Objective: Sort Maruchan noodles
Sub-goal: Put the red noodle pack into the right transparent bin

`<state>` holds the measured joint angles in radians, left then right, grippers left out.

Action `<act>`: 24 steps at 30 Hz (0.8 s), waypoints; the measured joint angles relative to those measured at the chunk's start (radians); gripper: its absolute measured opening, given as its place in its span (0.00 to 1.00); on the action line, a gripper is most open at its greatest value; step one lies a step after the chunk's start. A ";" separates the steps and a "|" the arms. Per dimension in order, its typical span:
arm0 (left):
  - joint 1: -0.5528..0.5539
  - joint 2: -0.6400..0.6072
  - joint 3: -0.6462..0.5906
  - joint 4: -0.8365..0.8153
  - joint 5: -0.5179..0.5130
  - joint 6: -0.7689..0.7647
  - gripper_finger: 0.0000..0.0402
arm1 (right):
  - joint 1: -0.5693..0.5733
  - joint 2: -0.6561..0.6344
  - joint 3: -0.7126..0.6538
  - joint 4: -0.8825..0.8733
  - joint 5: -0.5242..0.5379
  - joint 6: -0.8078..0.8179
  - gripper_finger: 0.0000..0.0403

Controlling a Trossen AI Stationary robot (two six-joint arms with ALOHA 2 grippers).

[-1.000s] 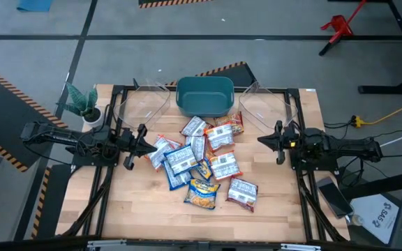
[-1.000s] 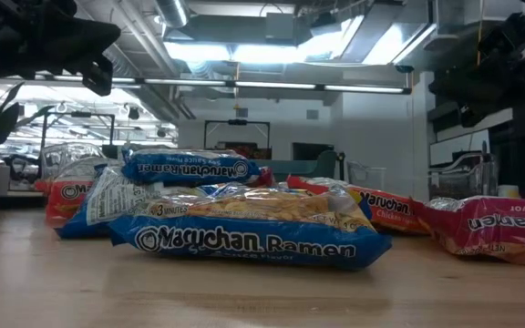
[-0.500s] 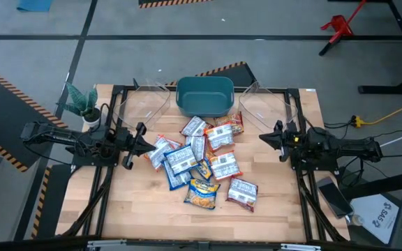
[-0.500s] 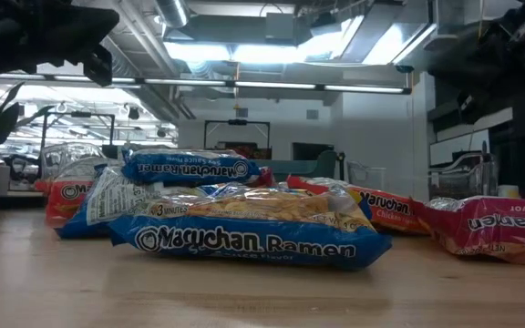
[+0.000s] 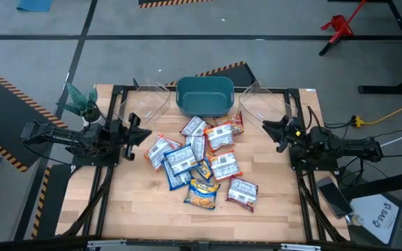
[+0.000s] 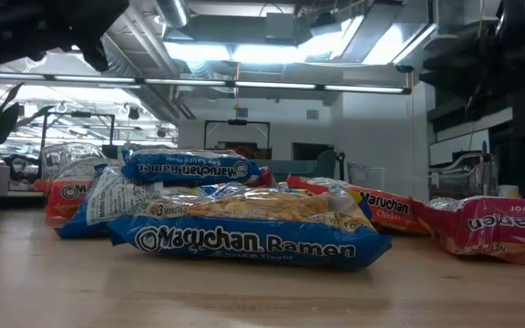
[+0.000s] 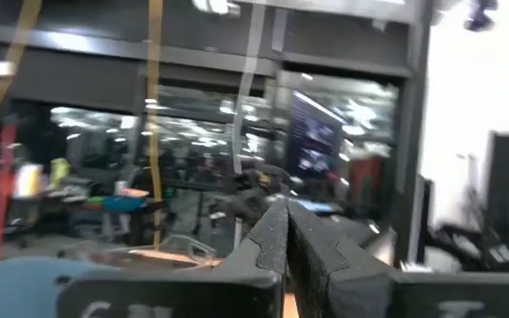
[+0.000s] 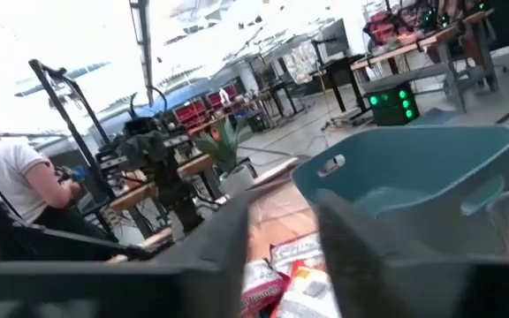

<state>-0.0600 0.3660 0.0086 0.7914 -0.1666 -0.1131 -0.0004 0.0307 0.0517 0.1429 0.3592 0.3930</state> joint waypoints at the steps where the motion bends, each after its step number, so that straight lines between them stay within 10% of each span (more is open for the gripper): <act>1: 0.001 0.001 0.005 0.002 -0.027 -0.013 0.02 | 0.000 0.000 0.000 0.006 0.007 -0.001 0.39; 9: 0.001 0.047 0.174 -0.047 -0.091 -0.095 0.14 | 0.000 0.066 0.090 0.021 0.101 -0.195 0.70; 24: 0.034 0.472 0.541 -0.287 -0.209 -0.145 0.20 | 0.000 0.250 0.364 -0.484 -0.046 -0.225 0.74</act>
<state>-0.0259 0.8383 0.5493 0.5044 -0.3751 -0.2584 -0.0006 0.2806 0.4156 -0.3407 0.3128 0.1679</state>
